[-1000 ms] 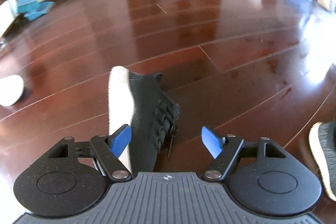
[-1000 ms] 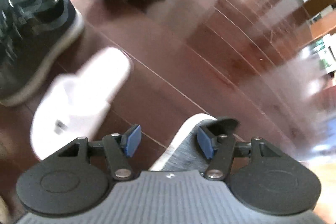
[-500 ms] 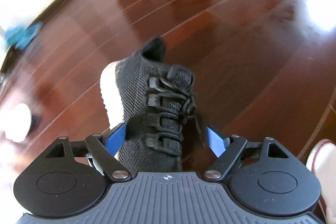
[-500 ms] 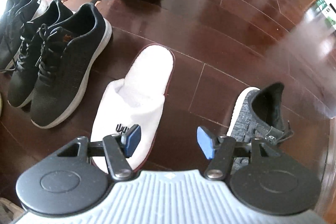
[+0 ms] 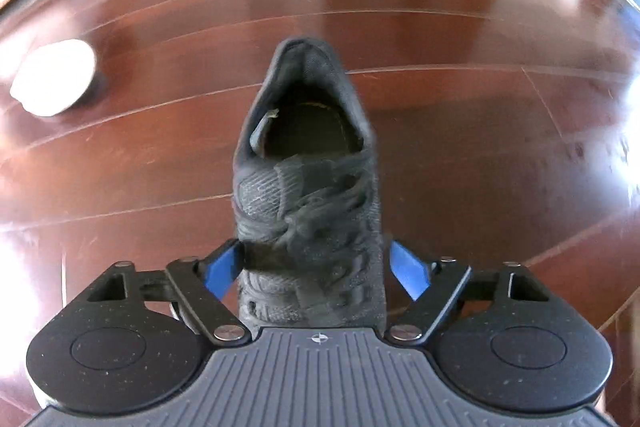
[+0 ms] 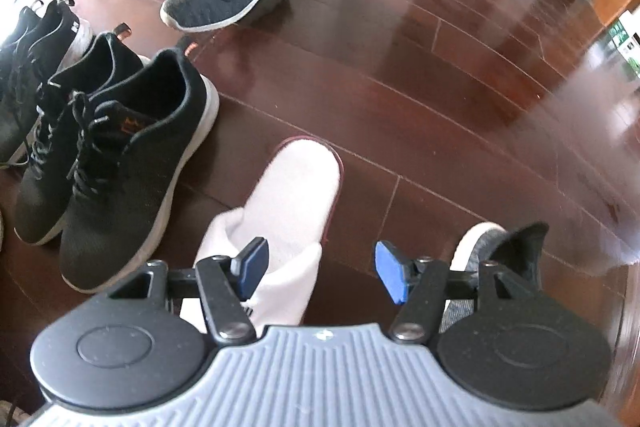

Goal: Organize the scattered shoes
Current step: 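Lift the black knit sneaker with the left tool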

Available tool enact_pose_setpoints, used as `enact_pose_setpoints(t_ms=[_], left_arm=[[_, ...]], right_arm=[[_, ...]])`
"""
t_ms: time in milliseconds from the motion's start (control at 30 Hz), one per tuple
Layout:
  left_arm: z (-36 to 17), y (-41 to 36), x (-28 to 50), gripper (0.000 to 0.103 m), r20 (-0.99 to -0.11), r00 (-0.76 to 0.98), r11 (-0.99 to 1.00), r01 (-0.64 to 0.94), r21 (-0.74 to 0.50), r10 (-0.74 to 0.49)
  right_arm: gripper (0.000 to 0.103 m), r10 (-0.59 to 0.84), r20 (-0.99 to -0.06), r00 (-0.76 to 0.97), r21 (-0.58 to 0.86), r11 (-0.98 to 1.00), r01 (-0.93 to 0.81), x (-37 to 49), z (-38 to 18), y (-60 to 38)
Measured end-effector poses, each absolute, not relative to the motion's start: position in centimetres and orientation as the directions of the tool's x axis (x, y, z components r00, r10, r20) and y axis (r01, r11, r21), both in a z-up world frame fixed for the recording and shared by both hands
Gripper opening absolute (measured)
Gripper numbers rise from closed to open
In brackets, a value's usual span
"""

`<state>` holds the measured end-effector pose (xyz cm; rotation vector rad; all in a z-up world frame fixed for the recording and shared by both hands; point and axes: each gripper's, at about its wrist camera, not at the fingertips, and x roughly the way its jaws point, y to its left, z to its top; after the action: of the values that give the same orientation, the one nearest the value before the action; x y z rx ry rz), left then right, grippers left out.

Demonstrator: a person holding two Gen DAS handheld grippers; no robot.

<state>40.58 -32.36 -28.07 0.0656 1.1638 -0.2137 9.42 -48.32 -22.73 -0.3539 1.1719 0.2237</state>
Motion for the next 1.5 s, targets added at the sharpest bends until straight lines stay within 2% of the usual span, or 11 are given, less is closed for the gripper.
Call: enact_pose_setpoints(t_ms=[133,300,467,533,700,800,933,1000,1033,1267,1500], left_arm=[[-26.5,-30.2,42.3,0.086,-0.913,0.380,0.989,0.065,-0.137,-0.151],[-26.3,-27.4,45.3,0.087,-0.920,0.372,0.957,-0.198,-0.211,-0.125],[-28.6,-27.7,47.0,0.083,-0.939,0.324,0.972,-0.163,-0.172,-0.112],[-29.5,-28.0,47.5,0.077,-0.950,0.291,0.977,-0.147,-0.157,-0.109],[-30.9,-27.5,47.0,0.078,-0.960,0.252,0.962,-0.205,-0.180,-0.126],[-30.8,-27.1,46.9,0.062,-0.958,0.242,0.955,-0.216,-0.206,-0.152],[-30.1,-27.2,46.8,0.049,-0.959,0.239,0.957,-0.207,-0.201,-0.149],[-29.6,-27.2,46.7,0.030,-0.959,0.240,0.961,-0.195,-0.198,-0.150],[-29.4,-27.2,46.6,0.026,-0.959,0.240,0.963,-0.184,-0.198,-0.151],[-27.5,-27.0,45.8,0.018,-0.960,0.238,0.974,-0.132,-0.182,-0.147],[-23.8,-27.9,43.7,0.017,-0.949,0.278,0.984,-0.051,-0.170,-0.150]], right_arm=[[0.063,-0.008,-0.927,0.374,-0.148,0.927,-0.345,9.5,-22.7,-48.3],[0.063,-0.014,-0.931,0.364,-0.143,0.933,-0.329,9.0,-23.0,-48.2],[0.063,-0.015,-0.933,0.360,-0.134,0.942,-0.308,8.3,-23.0,-48.0],[0.063,-0.018,-0.932,0.361,-0.133,0.946,-0.296,7.9,-23.0,-48.0],[0.063,-0.040,-0.928,0.370,-0.137,0.961,-0.240,7.0,-23.4,-48.7],[0.063,-0.040,-0.931,0.364,-0.128,0.967,-0.220,6.5,-23.4,-48.8],[0.063,-0.040,-0.937,0.348,-0.119,0.971,-0.208,5.6,-23.3,-48.7],[0.063,-0.041,-0.938,0.344,-0.117,0.972,-0.205,5.5,-23.3,-48.7],[0.063,-0.041,-0.938,0.344,-0.118,0.972,-0.204,5.5,-23.2,-48.7],[0.063,-0.030,-0.929,0.368,-0.119,0.968,-0.222,6.0,-22.7,-48.4],[0.063,-0.011,-0.921,0.390,-0.077,0.985,-0.154,6.1,-21.8,-49.0]])
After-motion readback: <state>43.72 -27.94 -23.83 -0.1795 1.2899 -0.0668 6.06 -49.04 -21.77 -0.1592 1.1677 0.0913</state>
